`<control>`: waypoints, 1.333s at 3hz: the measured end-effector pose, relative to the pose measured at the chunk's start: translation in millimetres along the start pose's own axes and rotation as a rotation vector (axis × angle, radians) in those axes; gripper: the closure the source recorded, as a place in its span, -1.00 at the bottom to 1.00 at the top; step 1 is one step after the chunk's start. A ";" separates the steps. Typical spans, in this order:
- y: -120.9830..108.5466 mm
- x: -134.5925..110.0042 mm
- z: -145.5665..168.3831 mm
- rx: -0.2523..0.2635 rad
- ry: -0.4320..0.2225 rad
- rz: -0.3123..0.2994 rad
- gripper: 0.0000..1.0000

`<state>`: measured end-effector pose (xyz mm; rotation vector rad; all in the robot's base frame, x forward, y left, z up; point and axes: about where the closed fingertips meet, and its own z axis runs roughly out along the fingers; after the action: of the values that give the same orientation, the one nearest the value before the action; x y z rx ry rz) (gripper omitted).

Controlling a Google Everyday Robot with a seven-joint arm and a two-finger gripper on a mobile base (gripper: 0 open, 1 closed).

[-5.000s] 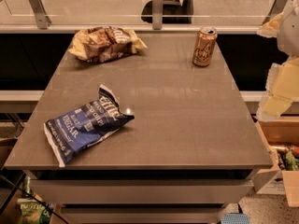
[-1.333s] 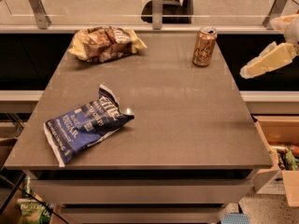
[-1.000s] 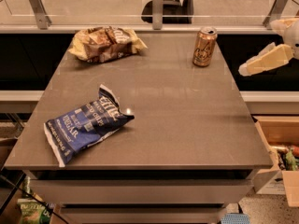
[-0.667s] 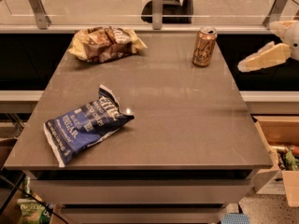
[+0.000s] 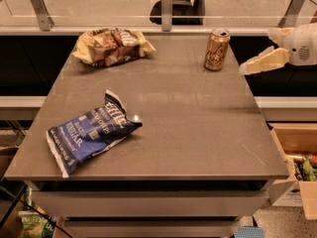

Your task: Move orange can near blue chip bag

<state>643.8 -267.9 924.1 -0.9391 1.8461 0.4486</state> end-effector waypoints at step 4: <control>-5.2 3.7 60.2 -0.022 -0.114 0.026 -1.00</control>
Offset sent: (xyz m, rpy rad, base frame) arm 0.0238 0.0312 -0.0250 0.0863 -0.0131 0.0131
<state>683.1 -233.0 894.0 -0.8870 1.7551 0.5282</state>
